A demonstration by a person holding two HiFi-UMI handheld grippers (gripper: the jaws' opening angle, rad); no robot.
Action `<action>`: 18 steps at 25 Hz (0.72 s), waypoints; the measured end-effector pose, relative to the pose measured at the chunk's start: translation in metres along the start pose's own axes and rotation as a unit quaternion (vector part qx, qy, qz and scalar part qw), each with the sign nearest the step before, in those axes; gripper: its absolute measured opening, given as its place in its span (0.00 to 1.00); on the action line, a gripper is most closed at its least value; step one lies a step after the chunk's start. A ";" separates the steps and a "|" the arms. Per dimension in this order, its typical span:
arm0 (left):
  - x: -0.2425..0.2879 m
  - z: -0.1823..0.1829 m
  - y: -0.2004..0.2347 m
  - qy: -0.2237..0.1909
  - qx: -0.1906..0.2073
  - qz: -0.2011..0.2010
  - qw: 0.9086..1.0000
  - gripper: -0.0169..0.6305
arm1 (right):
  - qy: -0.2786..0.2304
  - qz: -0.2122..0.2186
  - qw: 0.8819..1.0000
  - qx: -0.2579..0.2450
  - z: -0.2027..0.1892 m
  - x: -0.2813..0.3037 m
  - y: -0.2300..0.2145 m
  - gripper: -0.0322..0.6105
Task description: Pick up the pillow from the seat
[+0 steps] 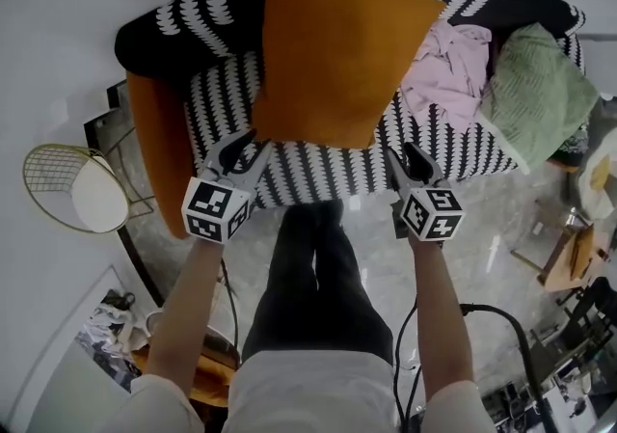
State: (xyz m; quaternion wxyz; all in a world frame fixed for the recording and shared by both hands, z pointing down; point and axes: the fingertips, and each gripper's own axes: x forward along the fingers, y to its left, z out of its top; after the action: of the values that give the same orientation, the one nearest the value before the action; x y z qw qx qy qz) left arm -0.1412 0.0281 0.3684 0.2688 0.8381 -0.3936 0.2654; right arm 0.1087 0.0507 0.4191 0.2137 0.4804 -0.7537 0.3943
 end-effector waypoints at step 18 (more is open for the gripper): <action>0.120 -0.049 0.056 0.042 0.000 -0.002 0.999 0.44 | 0.029 0.014 0.999 0.028 -0.049 0.131 -0.076 0.57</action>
State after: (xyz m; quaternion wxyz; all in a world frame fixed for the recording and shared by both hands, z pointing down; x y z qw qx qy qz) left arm -0.1320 -0.0324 0.4962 0.2861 0.8267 -0.3804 0.3001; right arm 0.1150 -0.0003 0.5693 0.2163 0.4637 -0.7424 0.4325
